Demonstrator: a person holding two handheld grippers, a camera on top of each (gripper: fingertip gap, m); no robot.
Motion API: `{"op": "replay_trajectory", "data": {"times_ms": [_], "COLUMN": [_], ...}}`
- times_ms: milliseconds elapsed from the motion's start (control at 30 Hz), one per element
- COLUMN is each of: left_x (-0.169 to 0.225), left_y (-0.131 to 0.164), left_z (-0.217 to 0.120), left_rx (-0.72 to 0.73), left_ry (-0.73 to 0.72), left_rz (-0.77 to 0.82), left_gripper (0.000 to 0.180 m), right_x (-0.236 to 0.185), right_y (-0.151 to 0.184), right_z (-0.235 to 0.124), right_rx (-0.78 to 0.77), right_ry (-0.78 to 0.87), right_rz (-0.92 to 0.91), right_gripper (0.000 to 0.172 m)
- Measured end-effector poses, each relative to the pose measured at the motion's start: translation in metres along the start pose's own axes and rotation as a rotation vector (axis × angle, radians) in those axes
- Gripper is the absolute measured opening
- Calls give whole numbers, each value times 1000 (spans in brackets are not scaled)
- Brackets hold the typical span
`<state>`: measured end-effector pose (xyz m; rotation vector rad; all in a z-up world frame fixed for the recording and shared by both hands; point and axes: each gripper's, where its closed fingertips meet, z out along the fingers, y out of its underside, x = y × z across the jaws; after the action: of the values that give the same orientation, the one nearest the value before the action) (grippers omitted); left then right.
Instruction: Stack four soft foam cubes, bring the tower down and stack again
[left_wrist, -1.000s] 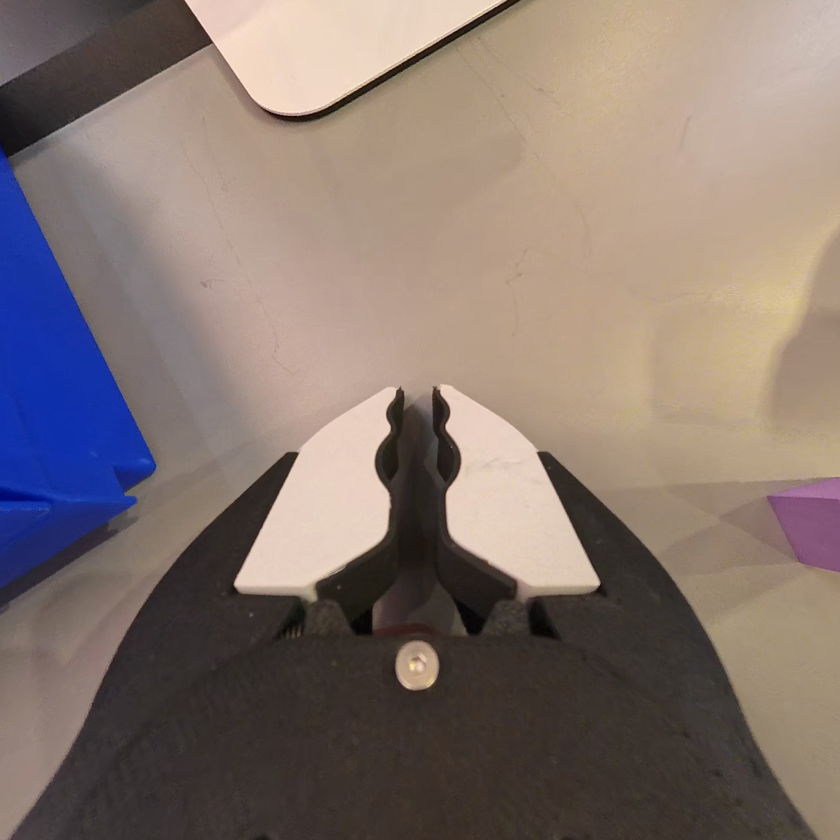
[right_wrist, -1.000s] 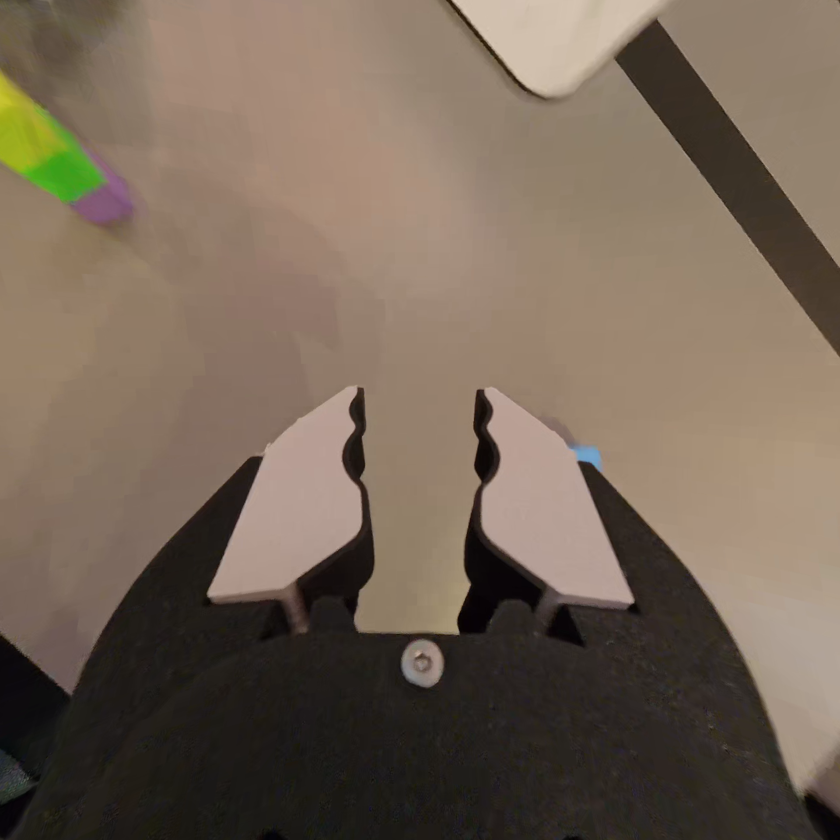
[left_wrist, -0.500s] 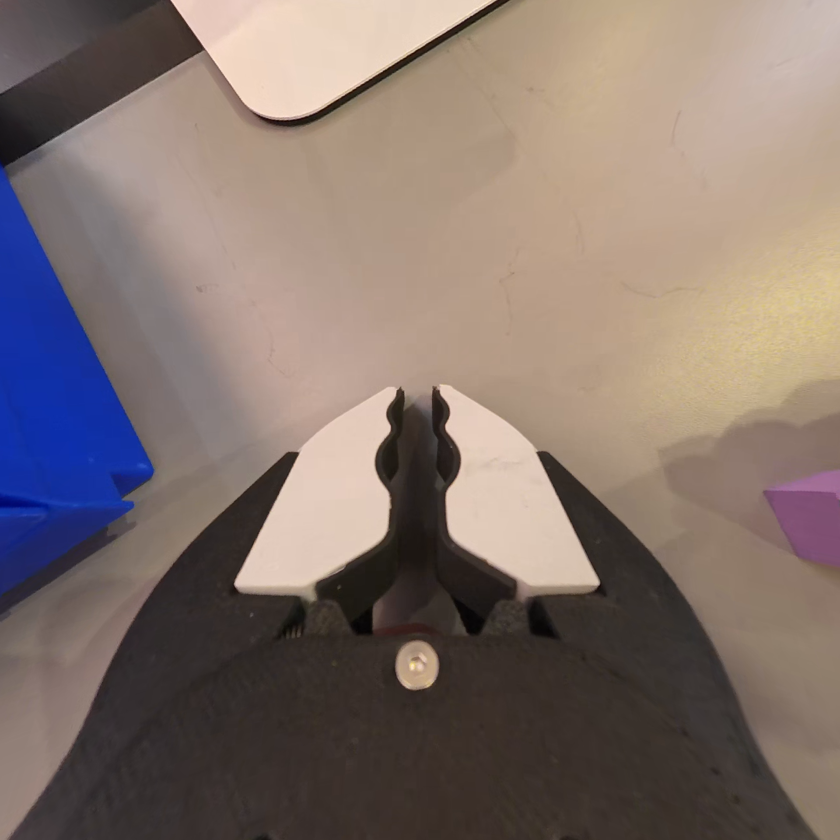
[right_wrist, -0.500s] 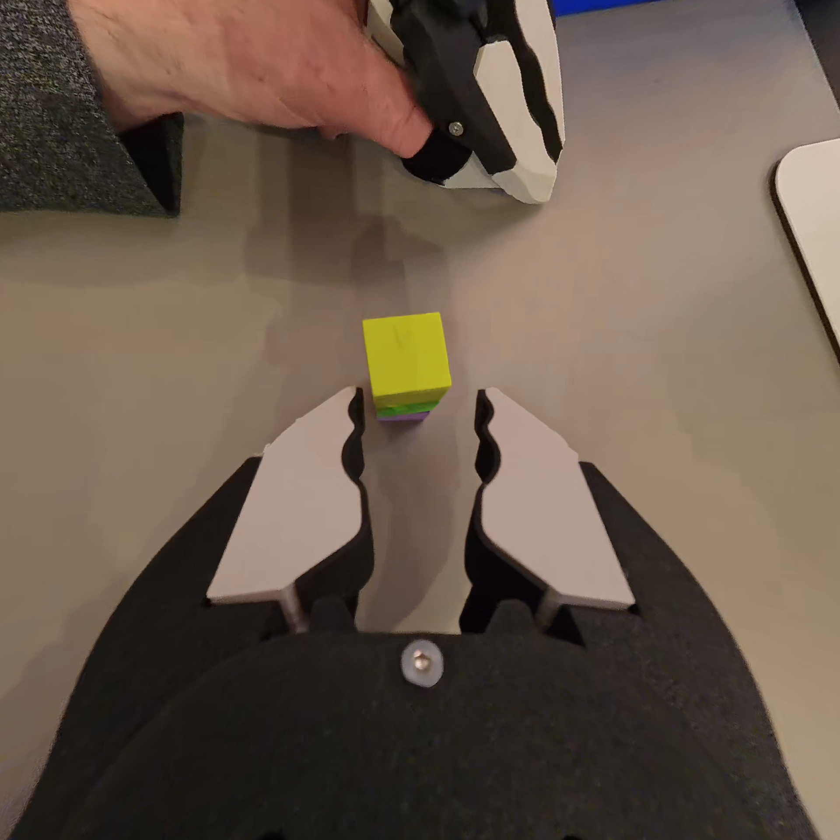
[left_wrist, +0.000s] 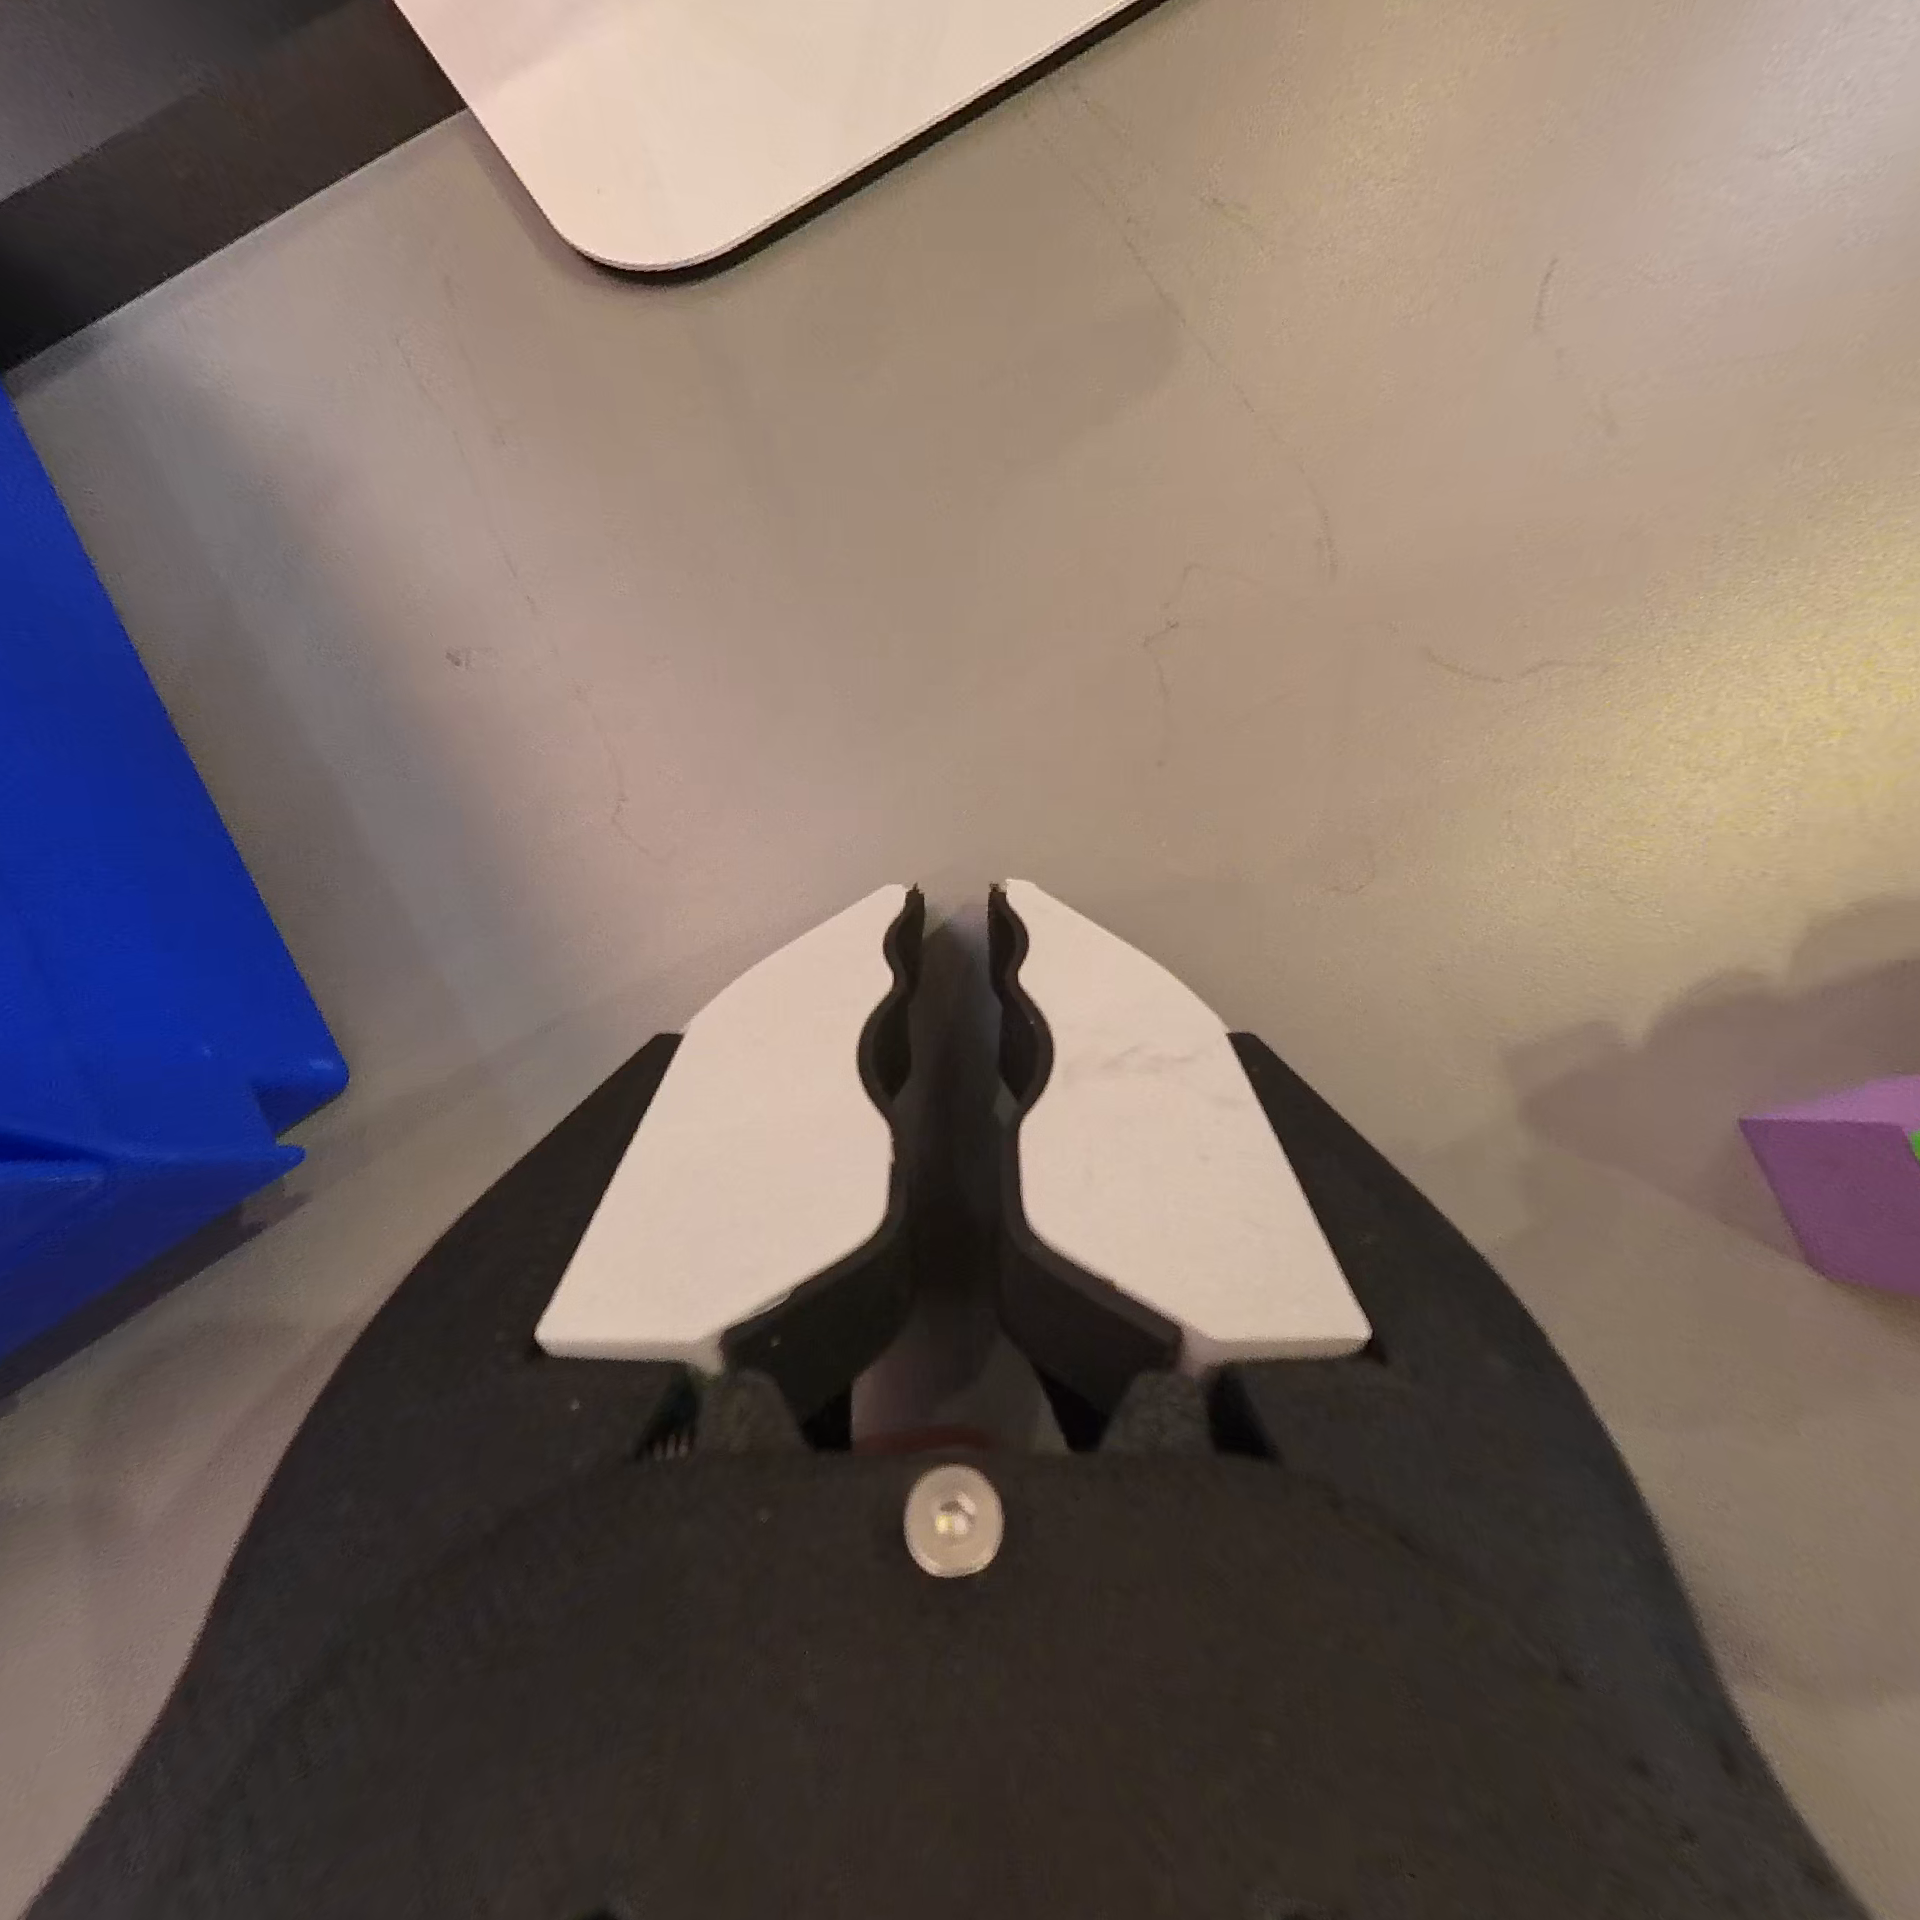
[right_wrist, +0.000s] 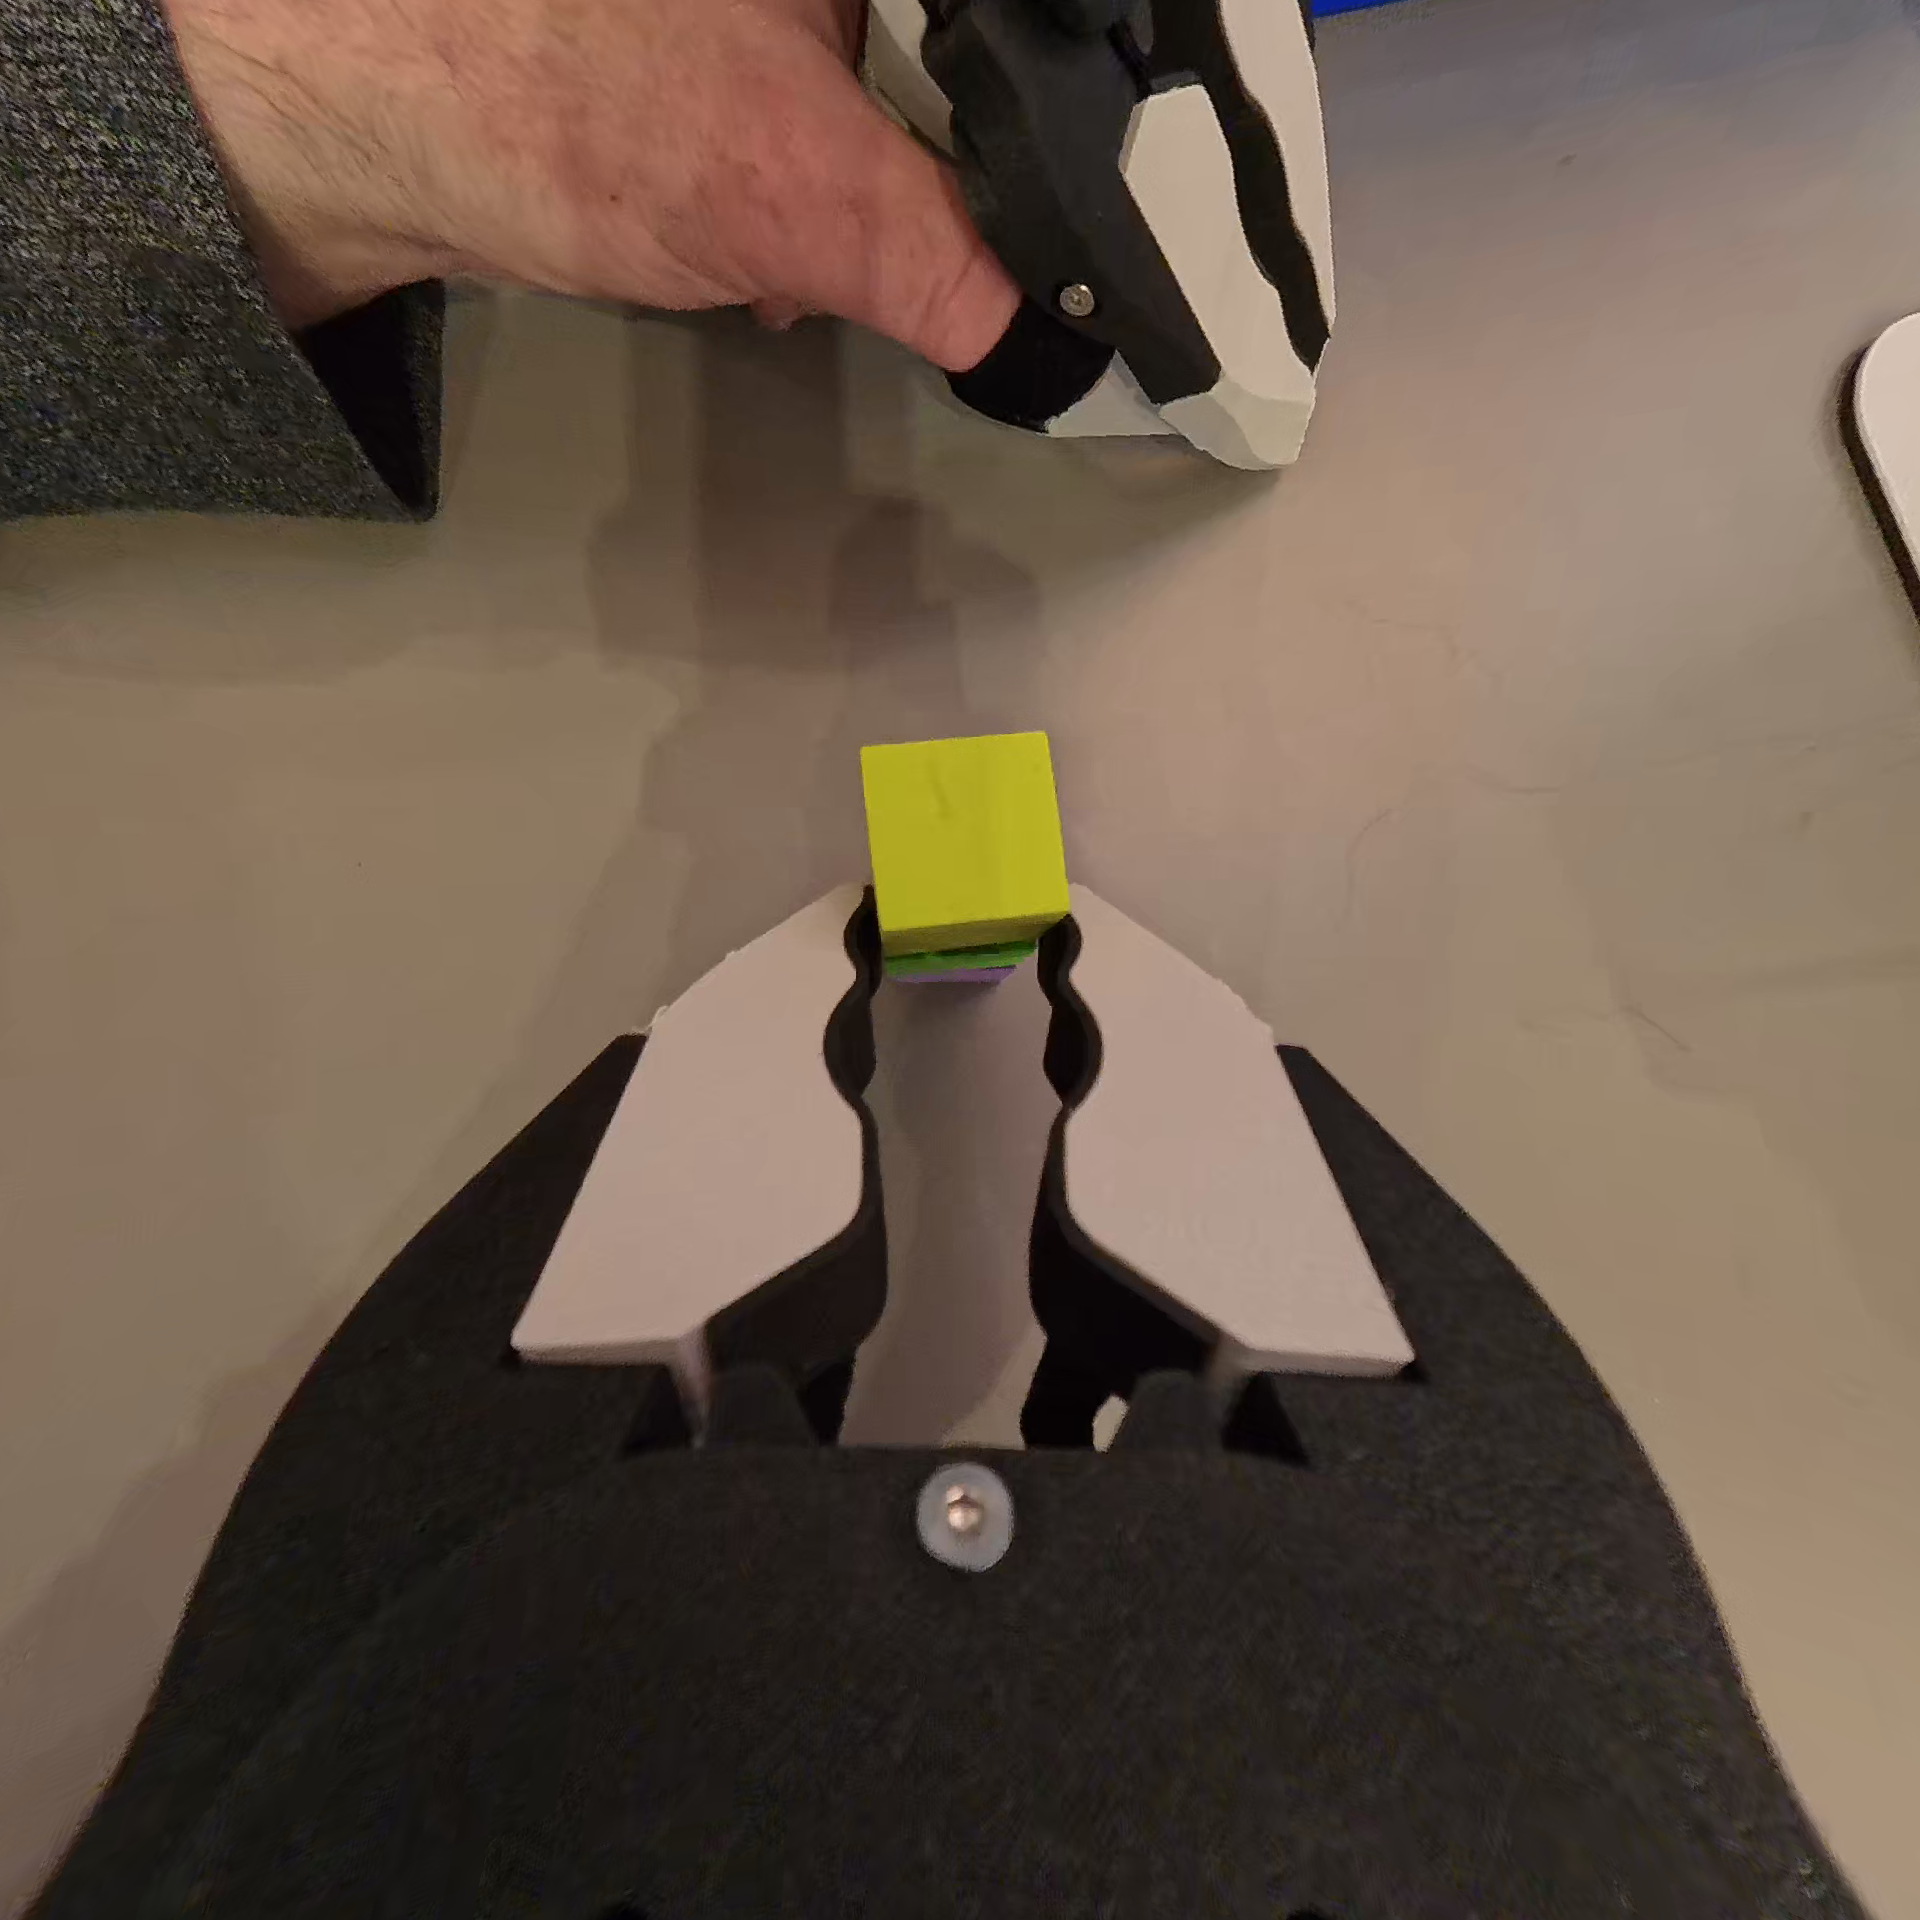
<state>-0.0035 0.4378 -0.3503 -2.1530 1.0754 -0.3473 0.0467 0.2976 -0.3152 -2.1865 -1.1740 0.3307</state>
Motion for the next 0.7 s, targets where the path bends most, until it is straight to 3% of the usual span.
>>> {"op": "replay_trajectory", "data": {"times_ms": [700], "left_x": [0], "left_y": [0], "left_z": [0], "left_rx": [0], "left_ry": [-1], "left_rz": [0], "left_gripper": [12], "right_x": [3], "right_y": [-5], "right_z": [-1], "right_rx": [3], "right_ry": [45], "right_rz": [47], "right_gripper": [28]}}
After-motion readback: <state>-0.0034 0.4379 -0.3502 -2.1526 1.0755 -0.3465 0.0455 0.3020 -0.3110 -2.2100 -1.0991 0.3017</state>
